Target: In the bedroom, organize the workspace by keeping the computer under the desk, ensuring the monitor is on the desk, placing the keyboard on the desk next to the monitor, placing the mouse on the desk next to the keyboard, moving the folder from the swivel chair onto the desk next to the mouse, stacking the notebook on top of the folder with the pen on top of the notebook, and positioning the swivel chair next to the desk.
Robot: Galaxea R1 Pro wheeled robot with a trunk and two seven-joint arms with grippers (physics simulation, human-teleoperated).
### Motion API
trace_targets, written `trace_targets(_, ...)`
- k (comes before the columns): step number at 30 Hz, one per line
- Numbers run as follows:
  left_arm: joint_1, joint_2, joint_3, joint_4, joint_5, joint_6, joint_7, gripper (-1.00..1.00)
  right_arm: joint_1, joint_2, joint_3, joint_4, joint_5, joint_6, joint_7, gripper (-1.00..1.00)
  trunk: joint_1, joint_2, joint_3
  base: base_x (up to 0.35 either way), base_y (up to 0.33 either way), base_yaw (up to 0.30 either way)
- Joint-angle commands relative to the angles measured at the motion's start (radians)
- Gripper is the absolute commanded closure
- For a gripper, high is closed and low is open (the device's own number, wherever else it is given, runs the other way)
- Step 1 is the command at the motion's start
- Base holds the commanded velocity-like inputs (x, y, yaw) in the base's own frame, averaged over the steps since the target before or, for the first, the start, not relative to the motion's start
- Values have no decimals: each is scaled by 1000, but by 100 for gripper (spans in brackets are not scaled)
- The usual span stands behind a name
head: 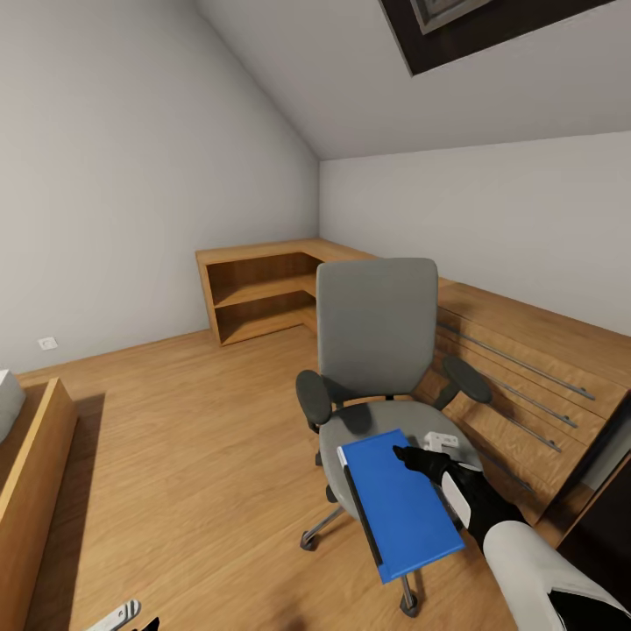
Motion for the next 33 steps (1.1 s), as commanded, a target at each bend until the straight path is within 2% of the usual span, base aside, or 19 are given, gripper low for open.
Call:
trace_targets(1, 0, 0, 2, -1, 10, 7, -1, -100, 0, 0, -5, -2, -6, 7, 5, -100, 0, 0, -1, 0, 0, 0)
trace_targets(33, -1, 0, 0, 22, 8, 7, -2, -100, 0, 2, -6, -3, -6, 7, 5, -100, 0, 0, 1, 0, 0, -5)
